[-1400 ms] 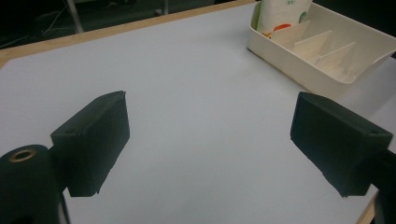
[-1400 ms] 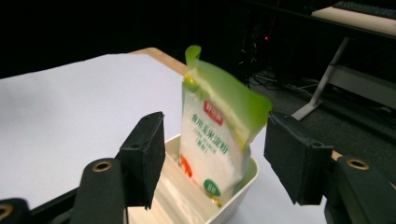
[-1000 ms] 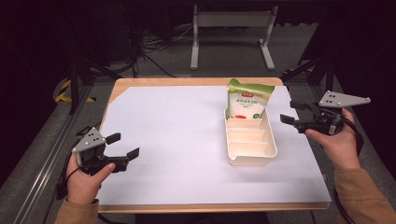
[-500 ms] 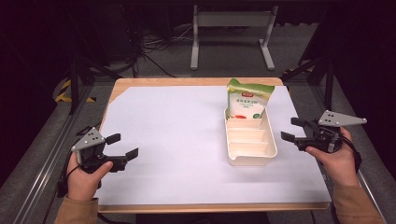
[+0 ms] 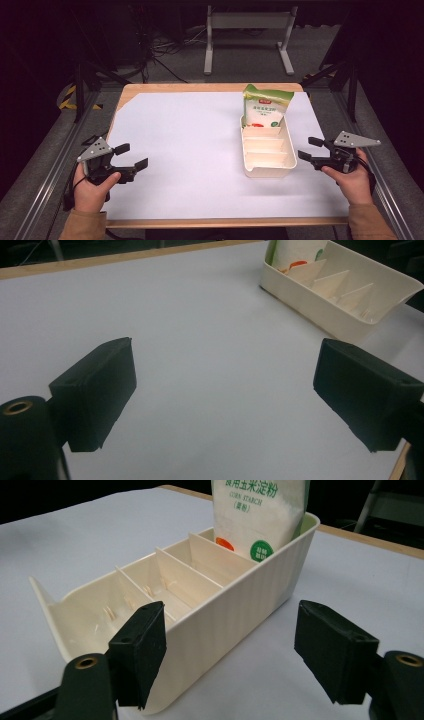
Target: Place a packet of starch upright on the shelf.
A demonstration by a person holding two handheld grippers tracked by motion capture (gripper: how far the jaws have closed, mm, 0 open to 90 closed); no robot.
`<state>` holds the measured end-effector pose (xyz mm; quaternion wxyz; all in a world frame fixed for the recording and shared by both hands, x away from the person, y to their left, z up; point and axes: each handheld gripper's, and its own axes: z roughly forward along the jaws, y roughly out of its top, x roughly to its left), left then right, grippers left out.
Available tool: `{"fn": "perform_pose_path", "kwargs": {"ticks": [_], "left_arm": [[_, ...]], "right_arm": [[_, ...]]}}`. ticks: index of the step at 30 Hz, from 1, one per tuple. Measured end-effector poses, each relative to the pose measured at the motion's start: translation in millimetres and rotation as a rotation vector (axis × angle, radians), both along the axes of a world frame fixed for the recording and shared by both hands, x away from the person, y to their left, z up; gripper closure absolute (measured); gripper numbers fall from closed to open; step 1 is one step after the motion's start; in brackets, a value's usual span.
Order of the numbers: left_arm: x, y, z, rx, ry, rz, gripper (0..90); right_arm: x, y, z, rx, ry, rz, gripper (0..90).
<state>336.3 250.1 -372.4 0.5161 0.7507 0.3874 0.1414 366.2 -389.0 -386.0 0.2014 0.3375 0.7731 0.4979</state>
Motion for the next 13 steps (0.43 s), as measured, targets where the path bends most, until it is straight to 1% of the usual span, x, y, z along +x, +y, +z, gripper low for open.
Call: {"fn": "perform_pose_path", "kwargs": {"ticks": [1,2,3,4,5,6,7,8,9,10,11,13], "left_arm": [[1.4,-0.3,-2.4,-0.003,-0.002,-0.001,12.3],[1.4,-0.3,-2.4,-0.003,-0.002,-0.001,12.2],[2.0,-0.7,-3.6,-0.003,0.004,-0.002,12.2],[2.9,-0.7,-4.6,-0.001,0.007,0.000,12.0],[3.3,-0.9,-5.6,-0.003,0.017,0.005,11.8],[4.0,-0.9,-6.3,-0.003,0.020,0.011,11.7],[4.4,-0.6,-6.5,0.001,0.029,0.015,11.8],[4.9,-0.6,-7.1,0.001,0.041,0.034,11.9],[6.3,0.7,-8.3,0.008,0.064,0.061,12.0],[6.7,1.1,-8.8,0.002,0.064,0.063,11.5],[6.7,1.1,-8.8,0.002,0.064,0.063,11.3],[7.7,1.8,-9.6,0.003,0.065,0.065,10.4]], "right_arm": [[1.7,-0.3,-5.5,-0.002,0.009,-0.013,32.3],[2.3,-0.6,-7.7,0.000,0.013,-0.016,33.6],[2.3,-0.6,-7.7,0.000,0.013,-0.016,33.6],[3.1,-0.9,-10.9,0.006,0.020,-0.026,34.6],[3.8,-1.1,-14.6,0.011,0.037,-0.041,36.6],[5.6,-2.3,-19.7,0.001,0.068,-0.068,40.7],[6.8,-3.6,-23.3,-0.029,0.095,-0.093,44.0],[7.6,-4.5,-25.8,-0.047,0.105,-0.107,44.3],[8.4,-6.7,-30.3,-0.038,0.112,-0.114,44.6],[8.2,-7.2,-30.8,-0.028,0.114,-0.113,44.5],[8.2,-7.2,-30.8,-0.028,0.114,-0.113,44.5],[7.4,-7.4,-28.4,-0.024,0.089,-0.102,43.7]]}}
